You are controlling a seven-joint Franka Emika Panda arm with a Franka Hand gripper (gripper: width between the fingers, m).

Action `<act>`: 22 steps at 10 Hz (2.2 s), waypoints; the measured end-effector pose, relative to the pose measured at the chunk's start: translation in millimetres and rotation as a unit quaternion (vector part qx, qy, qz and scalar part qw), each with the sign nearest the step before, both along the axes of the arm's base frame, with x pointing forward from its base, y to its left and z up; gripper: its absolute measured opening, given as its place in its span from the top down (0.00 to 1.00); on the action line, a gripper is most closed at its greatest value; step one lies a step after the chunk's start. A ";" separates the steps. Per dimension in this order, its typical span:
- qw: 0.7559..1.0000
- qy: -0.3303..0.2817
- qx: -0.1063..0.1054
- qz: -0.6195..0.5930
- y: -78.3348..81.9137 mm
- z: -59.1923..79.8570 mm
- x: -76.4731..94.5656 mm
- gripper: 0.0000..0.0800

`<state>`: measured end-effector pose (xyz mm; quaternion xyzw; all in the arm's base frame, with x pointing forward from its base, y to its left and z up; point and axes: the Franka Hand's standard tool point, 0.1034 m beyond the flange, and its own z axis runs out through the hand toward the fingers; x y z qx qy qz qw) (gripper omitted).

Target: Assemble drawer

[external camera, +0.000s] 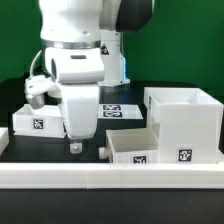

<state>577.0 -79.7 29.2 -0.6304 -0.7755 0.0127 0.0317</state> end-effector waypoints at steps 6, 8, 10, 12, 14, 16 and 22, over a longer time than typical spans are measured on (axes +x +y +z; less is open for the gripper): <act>0.999 0.007 0.020 -0.023 51.2 -4.1 3.3 0.19; 0.999 0.008 0.020 -0.028 51.2 -5.0 3.3 0.19; 0.999 0.008 0.021 -0.029 51.1 -5.5 3.0 0.19; 0.999 0.011 0.022 -0.044 62.8 -6.8 3.0 0.19; 0.998 0.014 0.012 -0.053 63.6 -5.8 3.7 0.19; 0.998 0.021 -0.003 -0.051 64.0 -2.1 5.9 0.19; 0.999 0.018 0.000 -0.047 52.8 1.9 11.4 0.19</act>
Offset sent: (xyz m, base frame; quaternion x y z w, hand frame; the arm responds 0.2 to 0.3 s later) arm -0.0006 0.0312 -0.0006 -0.0072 -0.0024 0.0040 1.0000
